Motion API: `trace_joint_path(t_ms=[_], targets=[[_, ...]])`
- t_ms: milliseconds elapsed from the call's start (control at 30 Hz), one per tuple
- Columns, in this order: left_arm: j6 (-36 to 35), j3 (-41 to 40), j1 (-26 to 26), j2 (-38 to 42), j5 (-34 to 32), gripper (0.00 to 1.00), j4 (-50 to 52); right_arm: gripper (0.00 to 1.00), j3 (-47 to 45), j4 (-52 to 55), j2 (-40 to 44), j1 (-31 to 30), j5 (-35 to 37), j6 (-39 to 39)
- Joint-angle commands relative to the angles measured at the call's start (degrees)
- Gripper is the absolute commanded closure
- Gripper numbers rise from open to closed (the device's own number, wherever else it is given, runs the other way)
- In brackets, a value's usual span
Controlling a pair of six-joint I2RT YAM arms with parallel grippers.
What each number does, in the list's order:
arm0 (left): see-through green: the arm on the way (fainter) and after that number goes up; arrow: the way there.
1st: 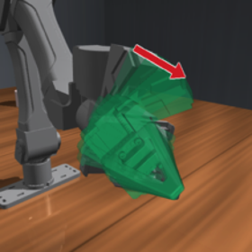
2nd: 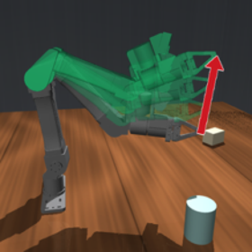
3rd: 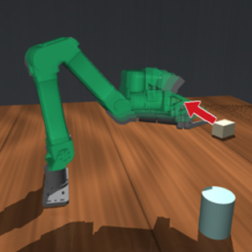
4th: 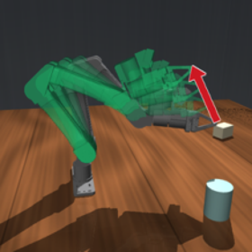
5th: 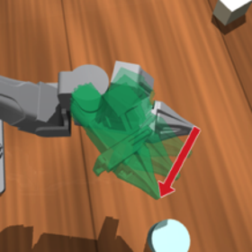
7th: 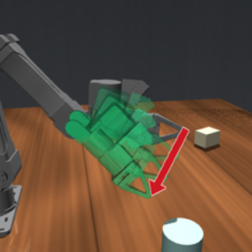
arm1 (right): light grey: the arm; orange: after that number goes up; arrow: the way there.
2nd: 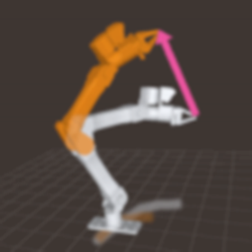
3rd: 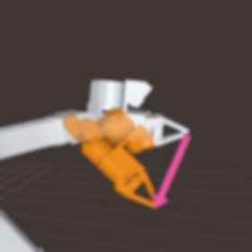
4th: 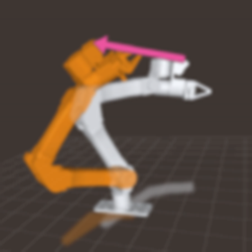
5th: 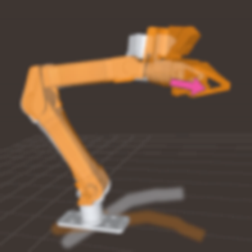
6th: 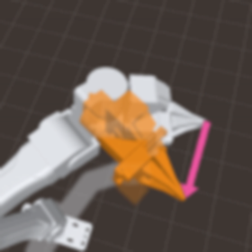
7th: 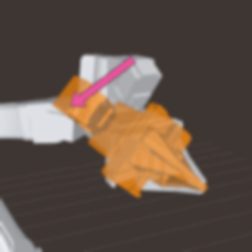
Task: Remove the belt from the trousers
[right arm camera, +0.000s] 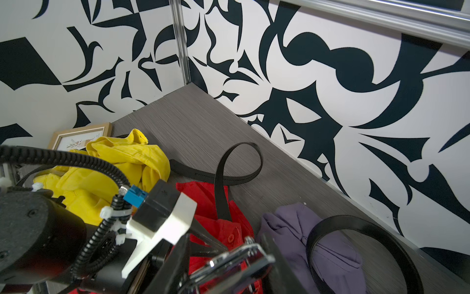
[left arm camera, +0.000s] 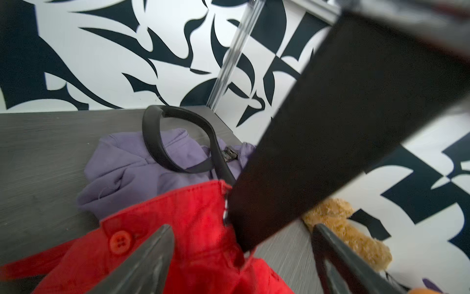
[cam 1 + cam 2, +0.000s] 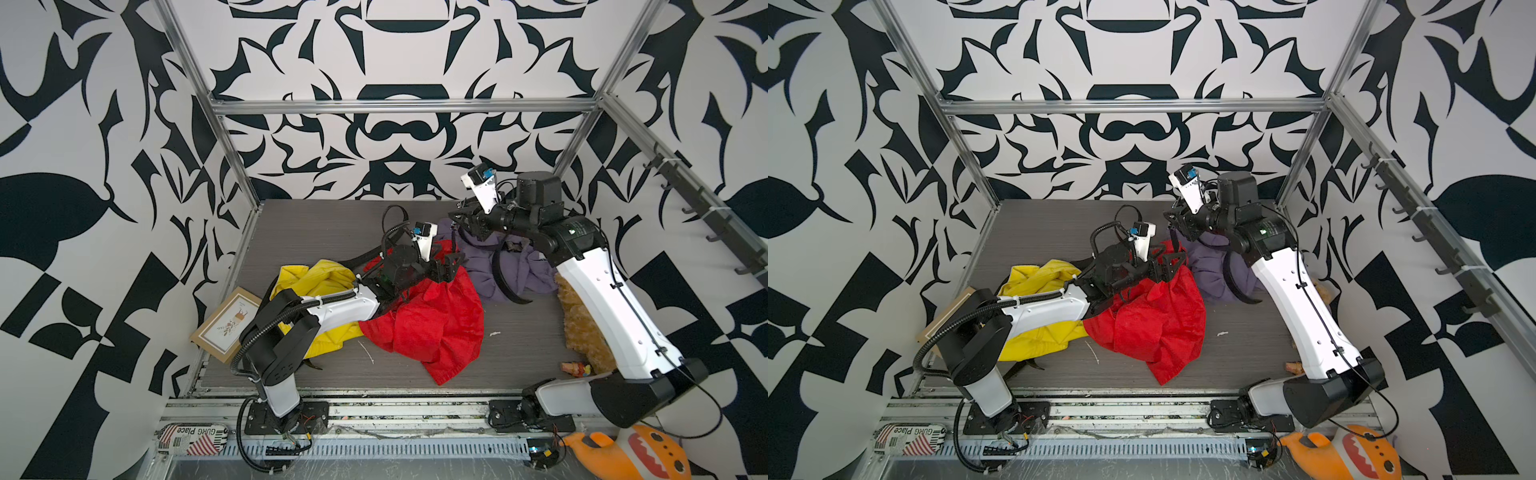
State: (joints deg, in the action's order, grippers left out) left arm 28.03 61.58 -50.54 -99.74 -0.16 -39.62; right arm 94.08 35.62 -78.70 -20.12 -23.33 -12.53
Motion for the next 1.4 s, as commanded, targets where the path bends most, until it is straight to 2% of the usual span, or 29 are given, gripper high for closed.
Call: trace_joint_path(t_ms=[0,167,233,267,367,400,500,533,600,800,900,933,1033,1133,1267,1367], targets=[[-0.03,0.72,0.09,1.53,-4.84,0.14,-4.13,1.00,0.51,-5.72,2.85,-0.54,-1.81,1.22],[-2.09,1.52,0.18,1.18,-5.28,0.23,-5.56,1.00,-0.08,-6.40,3.03,-1.21,-2.48,1.97],[-2.77,3.20,0.18,0.04,-4.15,0.33,-5.52,1.00,-0.53,-6.42,2.99,-1.77,-2.35,2.17],[-3.01,4.36,0.25,-0.63,-3.33,0.44,-5.18,1.00,-0.78,-6.46,2.94,-2.09,-2.34,2.33],[-2.70,5.51,0.68,-1.46,-1.44,0.97,-4.78,1.00,-1.44,-5.81,2.94,-2.22,-2.38,2.66],[-2.34,4.80,0.86,-0.99,-0.89,1.00,-4.77,0.99,-1.36,-5.02,2.89,-2.14,-2.14,2.00],[-2.18,-1.30,1.86,2.61,0.96,1.00,-5.33,0.66,-1.52,-0.76,3.70,-2.12,1.53,-1.59],[-2.03,-3.94,2.38,4.22,1.63,1.00,-5.96,0.59,-1.68,0.37,4.17,-1.99,3.14,-2.01],[-0.96,-10.06,4.21,7.79,3.93,1.00,-6.59,0.51,-1.47,2.95,5.18,-0.98,2.94,-2.71],[-0.91,-21.87,7.21,16.64,11.56,1.00,-6.10,0.40,-2.44,5.75,6.25,3.94,-2.62,-0.82],[-0.68,-26.62,7.28,19.97,12.93,1.00,-6.64,0.27,-4.93,4.21,6.19,5.61,-4.78,1.94],[-0.46,-28.27,7.21,21.04,12.26,1.00,-7.13,0.15,-6.07,3.17,6.32,6.10,-5.61,2.95],[-0.42,-33.29,7.38,24.25,10.18,1.00,-8.89,0.13,-10.12,-0.05,5.91,6.47,-4.30,6.00],[-0.49,-35.92,7.71,26.18,9.81,1.00,-8.58,0.14,-15.36,-2.55,1.38,6.58,-3.69,9.38],[-0.14,-37.07,7.83,30.40,10.84,1.00,-3.67,0.15,-23.05,-8.26,-5.84,6.12,-4.64,16.04],[1.42,-38.54,7.83,32.23,11.98,1.00,-0.02,0.15,-26.91,-12.87,-9.22,3.78,-2.09,19.19]])
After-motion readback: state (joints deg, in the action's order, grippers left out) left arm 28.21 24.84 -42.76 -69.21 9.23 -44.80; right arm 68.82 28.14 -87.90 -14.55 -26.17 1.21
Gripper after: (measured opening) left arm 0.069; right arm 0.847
